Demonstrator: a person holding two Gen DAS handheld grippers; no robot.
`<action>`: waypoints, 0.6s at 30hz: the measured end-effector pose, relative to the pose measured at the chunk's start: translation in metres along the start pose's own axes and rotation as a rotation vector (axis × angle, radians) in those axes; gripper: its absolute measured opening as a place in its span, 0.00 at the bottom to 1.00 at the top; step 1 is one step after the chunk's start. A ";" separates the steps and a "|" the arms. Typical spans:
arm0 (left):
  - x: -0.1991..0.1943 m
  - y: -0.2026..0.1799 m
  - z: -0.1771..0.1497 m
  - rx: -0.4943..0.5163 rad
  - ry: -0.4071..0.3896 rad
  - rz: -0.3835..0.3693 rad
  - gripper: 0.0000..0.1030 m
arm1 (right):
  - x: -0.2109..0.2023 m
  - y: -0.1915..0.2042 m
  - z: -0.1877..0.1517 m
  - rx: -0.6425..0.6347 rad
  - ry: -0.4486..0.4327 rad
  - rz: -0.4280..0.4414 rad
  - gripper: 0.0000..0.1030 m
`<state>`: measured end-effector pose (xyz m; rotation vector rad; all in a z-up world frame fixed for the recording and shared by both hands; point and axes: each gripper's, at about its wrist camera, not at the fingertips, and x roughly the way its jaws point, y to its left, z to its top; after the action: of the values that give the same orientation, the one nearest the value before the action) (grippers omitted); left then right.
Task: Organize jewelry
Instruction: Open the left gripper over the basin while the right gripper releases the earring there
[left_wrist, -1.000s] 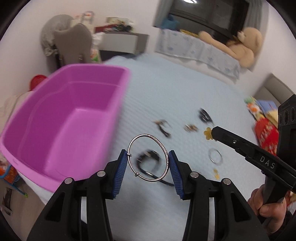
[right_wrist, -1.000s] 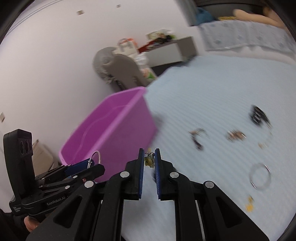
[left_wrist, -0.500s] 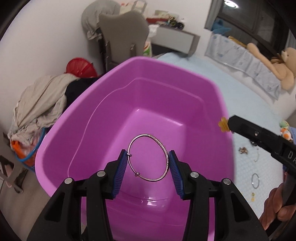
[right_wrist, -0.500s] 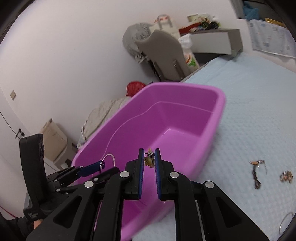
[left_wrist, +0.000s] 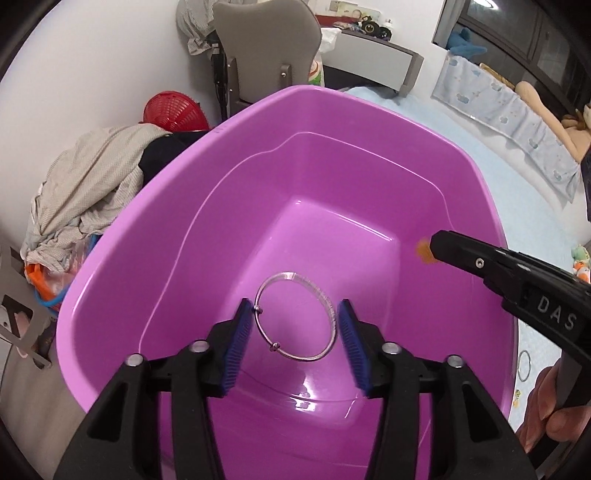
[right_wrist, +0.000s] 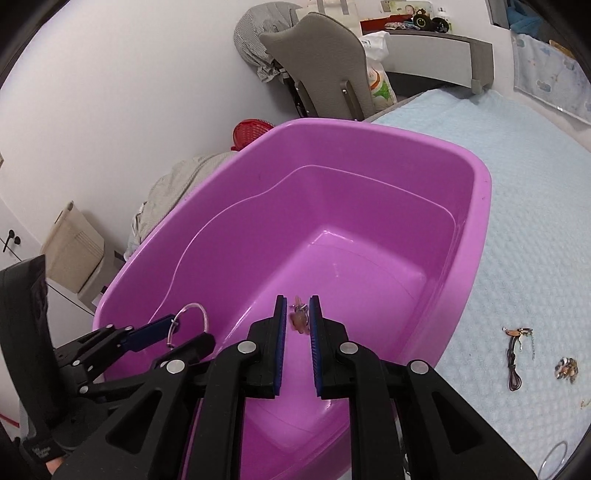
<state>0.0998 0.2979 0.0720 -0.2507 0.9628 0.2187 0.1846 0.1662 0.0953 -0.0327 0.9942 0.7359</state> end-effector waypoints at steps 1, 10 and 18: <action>-0.002 0.001 0.000 -0.005 -0.005 0.001 0.68 | -0.001 0.000 0.000 -0.004 -0.004 -0.012 0.27; -0.014 0.011 -0.002 -0.031 -0.035 0.061 0.81 | -0.012 -0.001 0.002 -0.022 -0.032 -0.055 0.38; -0.019 0.012 -0.005 -0.044 -0.039 0.068 0.81 | -0.017 0.002 0.001 -0.028 -0.031 -0.057 0.40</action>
<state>0.0819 0.3064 0.0842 -0.2531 0.9294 0.3062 0.1788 0.1585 0.1090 -0.0738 0.9497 0.6963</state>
